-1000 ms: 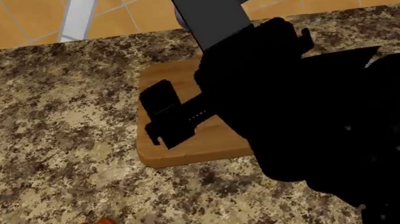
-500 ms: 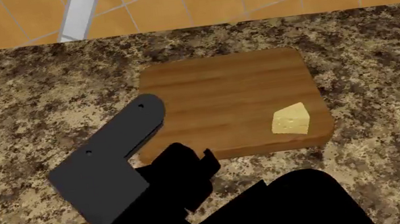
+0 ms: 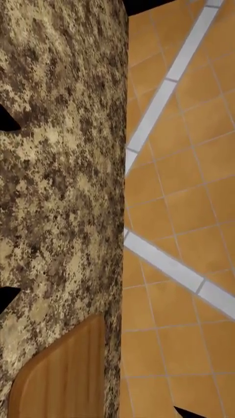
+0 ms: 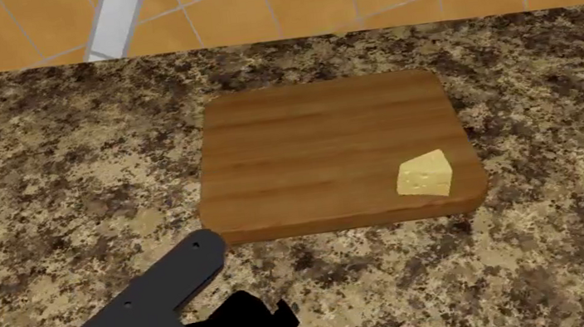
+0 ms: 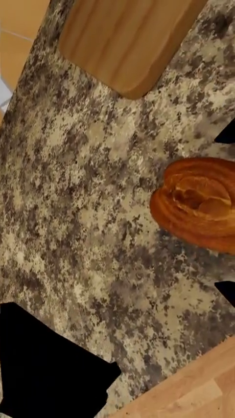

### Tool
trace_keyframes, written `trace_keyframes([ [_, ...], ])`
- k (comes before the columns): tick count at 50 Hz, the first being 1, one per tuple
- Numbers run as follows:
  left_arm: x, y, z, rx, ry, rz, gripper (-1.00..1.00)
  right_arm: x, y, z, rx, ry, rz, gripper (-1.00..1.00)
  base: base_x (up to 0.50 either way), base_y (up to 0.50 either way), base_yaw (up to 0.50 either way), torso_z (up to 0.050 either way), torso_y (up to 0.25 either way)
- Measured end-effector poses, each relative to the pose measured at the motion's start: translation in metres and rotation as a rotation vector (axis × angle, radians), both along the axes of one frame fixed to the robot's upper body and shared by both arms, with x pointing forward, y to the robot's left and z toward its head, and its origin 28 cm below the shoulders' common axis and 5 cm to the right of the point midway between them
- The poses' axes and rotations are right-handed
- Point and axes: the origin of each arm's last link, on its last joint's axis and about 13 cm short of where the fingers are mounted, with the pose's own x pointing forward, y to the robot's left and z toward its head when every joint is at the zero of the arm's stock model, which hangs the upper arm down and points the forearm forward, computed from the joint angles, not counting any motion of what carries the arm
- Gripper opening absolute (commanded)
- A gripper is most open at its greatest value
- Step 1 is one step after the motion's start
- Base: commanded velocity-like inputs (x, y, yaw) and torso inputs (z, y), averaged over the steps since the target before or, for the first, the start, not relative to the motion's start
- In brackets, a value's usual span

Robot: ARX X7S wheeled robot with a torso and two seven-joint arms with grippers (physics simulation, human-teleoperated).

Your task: Place the bread and cheese on the cutting board.

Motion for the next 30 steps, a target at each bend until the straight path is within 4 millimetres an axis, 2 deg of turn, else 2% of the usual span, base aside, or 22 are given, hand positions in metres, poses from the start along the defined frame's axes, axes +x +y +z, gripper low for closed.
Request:
trace_keyframes([
  [19,0.001,-0.001,-0.002,-0.001,0.009,-0.011,1.0,0.01,0.001,-0.029,-0.003,0.052,-0.043,1.0,0.0,0.0,0.0,0.0,0.0],
  [20,0.001,-0.001,-0.002,-0.001,0.009,-0.011,1.0,0.011,0.001,-0.03,-0.005,0.053,-0.043,-1.0,0.0,0.0,0.0,0.0,0.0],
  [30,0.001,-0.001,-0.003,-0.001,0.011,-0.013,1.0,0.012,0.0,-0.031,-0.005,0.045,-0.045,-1.0,0.0,0.0,0.0,0.0,0.0],
])
